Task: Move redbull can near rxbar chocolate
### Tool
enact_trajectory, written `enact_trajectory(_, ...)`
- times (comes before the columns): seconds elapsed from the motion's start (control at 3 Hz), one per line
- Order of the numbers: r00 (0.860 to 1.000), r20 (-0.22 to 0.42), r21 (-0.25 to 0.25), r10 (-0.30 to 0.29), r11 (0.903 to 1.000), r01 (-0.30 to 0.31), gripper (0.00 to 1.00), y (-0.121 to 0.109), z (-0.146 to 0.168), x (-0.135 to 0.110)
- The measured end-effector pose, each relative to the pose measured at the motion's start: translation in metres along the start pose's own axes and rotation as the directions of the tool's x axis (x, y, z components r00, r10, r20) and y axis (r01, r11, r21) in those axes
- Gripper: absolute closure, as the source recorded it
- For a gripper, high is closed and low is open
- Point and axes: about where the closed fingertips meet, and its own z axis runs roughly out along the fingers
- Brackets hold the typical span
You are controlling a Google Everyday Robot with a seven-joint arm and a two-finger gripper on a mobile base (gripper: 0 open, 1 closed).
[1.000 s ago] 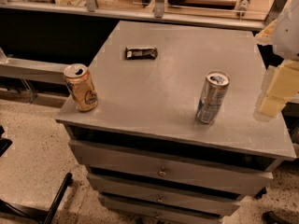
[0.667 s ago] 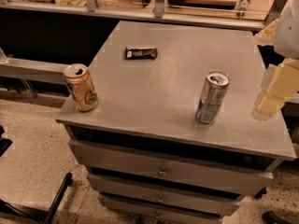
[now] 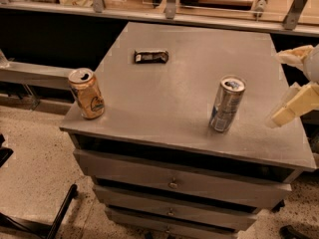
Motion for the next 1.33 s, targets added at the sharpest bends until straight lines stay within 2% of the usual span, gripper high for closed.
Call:
enact_trajectory(0.33,0.962,0.267,0.033,0.052,0.9975,-0.063,0.0,-0.012,0.008,-0.005)
enact_trajectory(0.67,0.851,0.515,-0.017,0.101,0.994,-0.108,0.0,-0.012,0.004,-0.031)
enact_trajectory(1.0,0.701,0.693,-0.104,0.168,0.9856,-0.133,0.0,-0.007,-0.006,-0.057)
enact_trajectory(1.33,0.612,0.769,-0.145,0.184,0.9829,-0.114,0.0,0.002,-0.014,-0.075)
